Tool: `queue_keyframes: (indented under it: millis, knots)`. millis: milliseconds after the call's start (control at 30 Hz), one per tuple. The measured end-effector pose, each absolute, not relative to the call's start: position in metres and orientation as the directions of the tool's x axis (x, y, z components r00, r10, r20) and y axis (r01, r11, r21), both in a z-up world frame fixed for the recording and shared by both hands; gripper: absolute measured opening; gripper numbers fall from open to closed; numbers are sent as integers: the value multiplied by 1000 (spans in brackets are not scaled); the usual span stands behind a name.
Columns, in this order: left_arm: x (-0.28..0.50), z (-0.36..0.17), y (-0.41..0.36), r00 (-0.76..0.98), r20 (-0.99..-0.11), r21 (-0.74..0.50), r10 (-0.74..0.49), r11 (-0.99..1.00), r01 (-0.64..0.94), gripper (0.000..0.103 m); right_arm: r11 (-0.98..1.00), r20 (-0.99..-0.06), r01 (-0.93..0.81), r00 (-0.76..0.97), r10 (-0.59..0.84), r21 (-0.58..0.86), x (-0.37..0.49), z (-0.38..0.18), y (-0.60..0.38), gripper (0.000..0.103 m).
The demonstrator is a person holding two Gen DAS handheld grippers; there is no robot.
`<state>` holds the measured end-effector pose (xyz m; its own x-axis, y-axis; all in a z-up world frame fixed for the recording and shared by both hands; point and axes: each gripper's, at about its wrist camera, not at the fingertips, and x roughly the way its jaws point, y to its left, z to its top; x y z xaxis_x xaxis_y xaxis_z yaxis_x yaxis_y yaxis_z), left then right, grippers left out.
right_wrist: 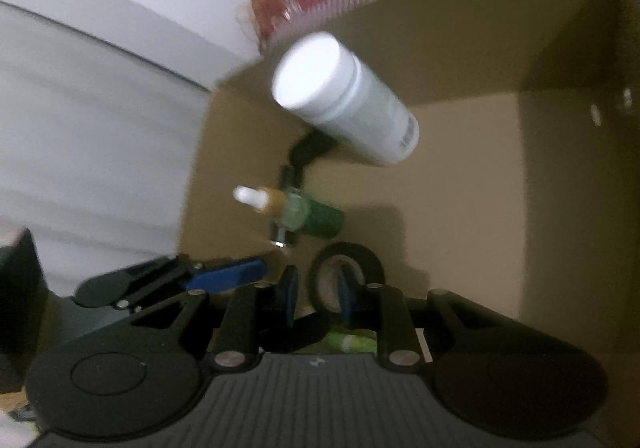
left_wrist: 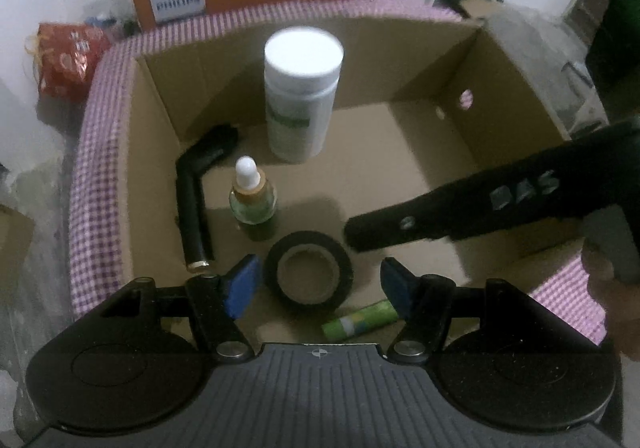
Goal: Organize rigid objects
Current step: 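Carry the tape roll into the box and open the right gripper, then grasp the pink lid by its rim with the right gripper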
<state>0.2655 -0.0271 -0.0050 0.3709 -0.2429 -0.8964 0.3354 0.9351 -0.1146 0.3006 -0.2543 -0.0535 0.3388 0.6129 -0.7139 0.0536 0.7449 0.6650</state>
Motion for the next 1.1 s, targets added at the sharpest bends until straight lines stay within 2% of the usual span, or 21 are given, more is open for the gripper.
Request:
queue_keyframes:
  millis: [300, 567, 800, 933, 1100]
  knots:
    - [193, 48, -13, 527, -794, -108, -304, 923, 369, 67, 689, -579, -33, 515, 633, 724, 212, 11, -287, 24]
    - [135, 40, -1, 583, -745, -125, -324, 927, 354, 68, 668, -530, -49, 566, 631, 742, 128, 14, -290, 25]
    - [104, -6, -13, 535, -776, -129, -335, 913, 386, 68, 739, -619, -5, 542, 568, 674, 82, -21, -264, 29]
    - [99, -35, -25, 519, -801, -69, -298, 907, 415, 68, 794, -685, 25, 524, 507, 607, 79, -44, -248, 29]
    - [99, -53, -36, 489, -819, -56, -302, 889, 455, 68, 808, -718, 73, 512, 472, 584, 90, -68, -243, 29]
